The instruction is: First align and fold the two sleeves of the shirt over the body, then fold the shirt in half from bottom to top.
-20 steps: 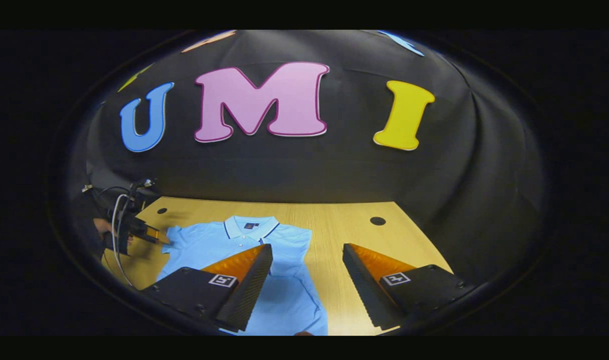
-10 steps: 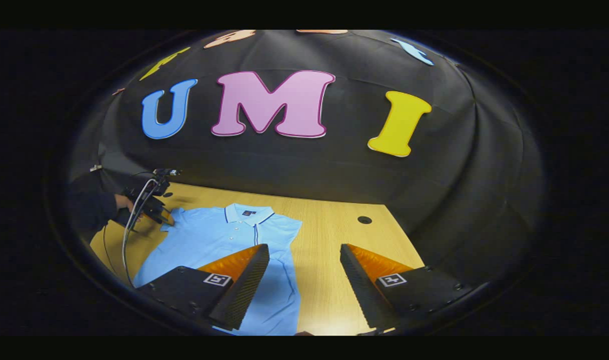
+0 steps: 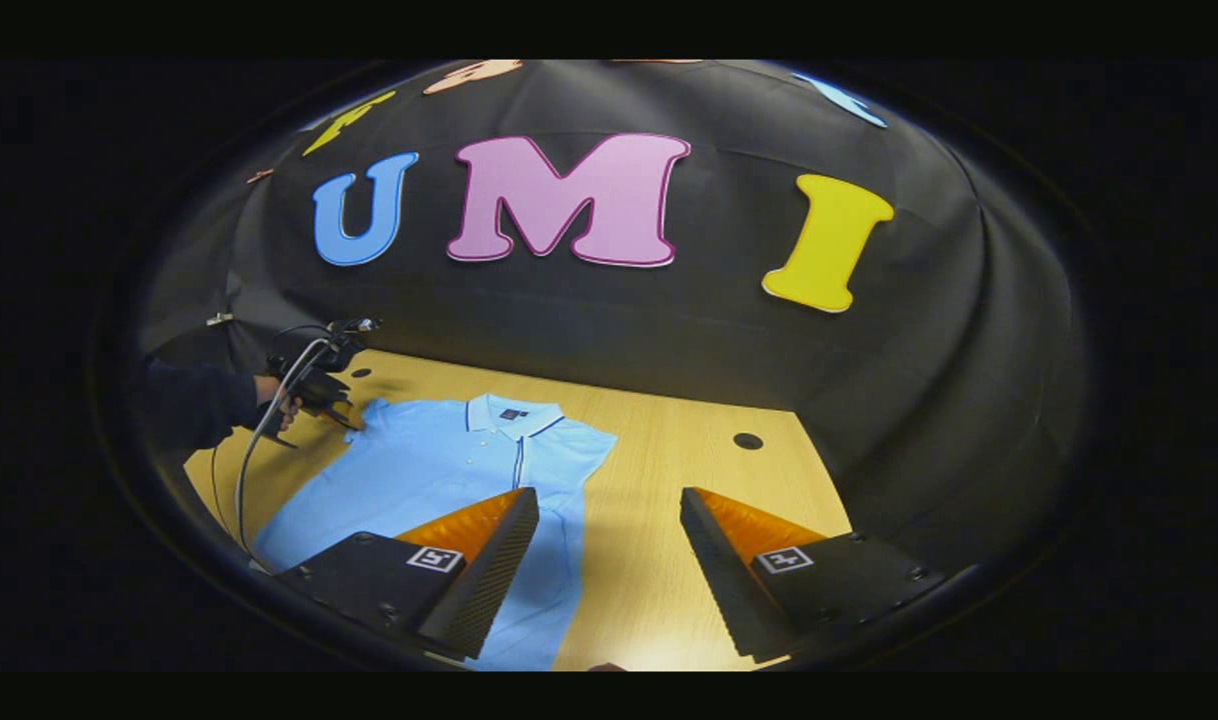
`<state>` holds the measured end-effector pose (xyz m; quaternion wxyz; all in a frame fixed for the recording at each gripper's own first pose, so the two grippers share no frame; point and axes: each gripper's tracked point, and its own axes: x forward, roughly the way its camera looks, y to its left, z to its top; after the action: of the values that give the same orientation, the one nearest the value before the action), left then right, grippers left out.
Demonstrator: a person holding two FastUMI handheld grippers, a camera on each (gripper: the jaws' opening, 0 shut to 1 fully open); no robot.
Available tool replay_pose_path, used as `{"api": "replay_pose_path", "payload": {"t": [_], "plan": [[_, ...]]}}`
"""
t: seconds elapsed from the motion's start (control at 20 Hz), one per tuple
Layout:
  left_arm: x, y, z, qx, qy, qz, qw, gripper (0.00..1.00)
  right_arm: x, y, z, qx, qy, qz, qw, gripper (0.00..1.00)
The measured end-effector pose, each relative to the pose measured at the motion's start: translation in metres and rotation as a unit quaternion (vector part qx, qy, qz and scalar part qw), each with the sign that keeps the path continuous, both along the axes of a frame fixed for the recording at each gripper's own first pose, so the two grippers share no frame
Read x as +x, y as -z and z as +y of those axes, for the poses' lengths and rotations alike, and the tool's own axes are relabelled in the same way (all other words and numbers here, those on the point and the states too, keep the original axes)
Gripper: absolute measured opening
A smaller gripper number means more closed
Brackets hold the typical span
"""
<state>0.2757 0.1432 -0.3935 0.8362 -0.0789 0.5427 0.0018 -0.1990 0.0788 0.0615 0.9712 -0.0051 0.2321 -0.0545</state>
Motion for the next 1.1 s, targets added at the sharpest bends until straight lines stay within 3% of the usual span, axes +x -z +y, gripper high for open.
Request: {"api": "replay_pose_path", "payload": {"t": [0.05, 0.1, 0.35, 0.6, 0.75, 0.8, 0.85, 0.95, 1.0, 1.1], "plan": [[0.003, -0.006, 0.0, -0.002, 0.001, -0.012, 1.0, 0.02, 0.0, 0.0, -0.002, -0.001, 0.001, -0.001, 1.0, 0.9], [0.003, -0.014, -0.002, -0.003, 0.004, -0.024, 1.0, 0.06, 0.0, -0.002, -0.003, -0.001, -0.002, -0.005, 1.0, 0.9], [0.012, -0.057, -0.041, -0.008, 0.048, -0.087, 0.995, 0.06, 0.004, -0.002, 0.001, 0.005, -0.011, -0.008, 1.0, 0.9], [-0.001, -0.053, -0.113, -0.017, 0.123, -0.086, 0.988, 0.06, 0.007, 0.003, -0.004, 0.01, -0.016, -0.002, 1.0, 0.9], [-0.006, -0.048, -0.138, -0.037, 0.134, -0.08, 0.987, 0.07, 0.007, 0.008, -0.009, 0.017, -0.015, 0.003, 1.0, 0.9], [-0.007, -0.049, -0.148, -0.051, 0.134, -0.082, 0.986, 0.17, 0.007, 0.013, -0.011, 0.019, -0.018, 0.008, 1.0, 0.9], [-0.011, -0.048, -0.153, -0.056, 0.136, -0.078, 0.986, 0.16, 0.008, 0.015, -0.012, 0.02, -0.021, 0.01, 1.0, 0.9], [-0.017, -0.049, -0.158, -0.058, 0.142, -0.075, 0.985, 0.27, 0.009, 0.016, -0.012, 0.024, -0.025, 0.008, 0.999, 0.9], [-0.02, -0.052, -0.158, -0.055, 0.145, -0.079, 0.985, 0.41, 0.01, 0.018, -0.01, 0.025, -0.028, 0.009, 0.999, 0.9], [-0.025, -0.06, -0.156, -0.048, 0.143, -0.092, 0.984, 0.55, 0.011, 0.018, -0.009, 0.028, -0.036, 0.007, 0.999, 0.9]]}}
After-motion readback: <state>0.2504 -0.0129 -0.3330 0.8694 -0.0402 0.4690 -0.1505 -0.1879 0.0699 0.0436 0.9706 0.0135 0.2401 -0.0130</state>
